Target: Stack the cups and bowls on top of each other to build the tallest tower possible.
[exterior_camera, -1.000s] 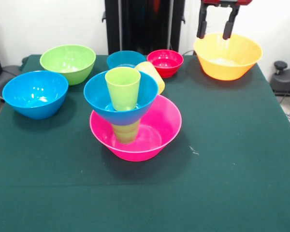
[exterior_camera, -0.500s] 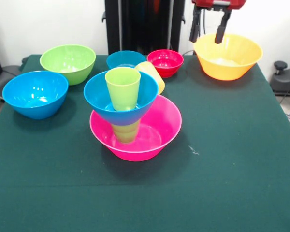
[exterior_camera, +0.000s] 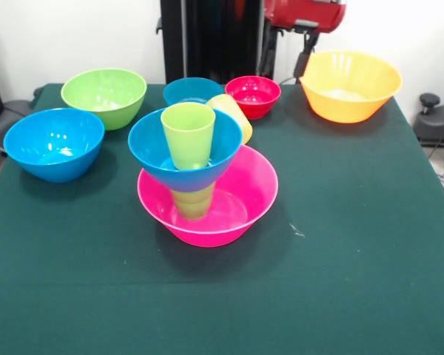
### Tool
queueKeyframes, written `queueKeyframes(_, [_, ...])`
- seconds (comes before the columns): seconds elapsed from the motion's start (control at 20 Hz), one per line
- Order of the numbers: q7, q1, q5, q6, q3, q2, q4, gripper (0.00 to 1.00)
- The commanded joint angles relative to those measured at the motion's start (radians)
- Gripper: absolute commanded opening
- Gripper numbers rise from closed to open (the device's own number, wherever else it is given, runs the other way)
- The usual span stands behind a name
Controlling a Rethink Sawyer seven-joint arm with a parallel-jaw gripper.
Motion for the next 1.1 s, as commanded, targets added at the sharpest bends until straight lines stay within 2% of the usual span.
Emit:
queueKeyframes(0.05, [0.099,0.05,-0.101,-0.056,-0.054,0.062,0.044,1.0])
queueKeyframes(0.35, [0.07,0.069,-0.08,-0.029,-0.071,0.032,0.083,1.0])
queueKeyframes(0.4, [0.085,0.073,-0.094,-0.057,-0.085,0.055,0.092,1.0])
queueKeyframes(0.9, [0.079,0.078,-0.089,-0.116,-0.114,0.087,0.111,1.0])
queueKeyframes(1.1, [0.115,0.084,-0.087,-0.193,-0.136,0.147,0.12,1.0])
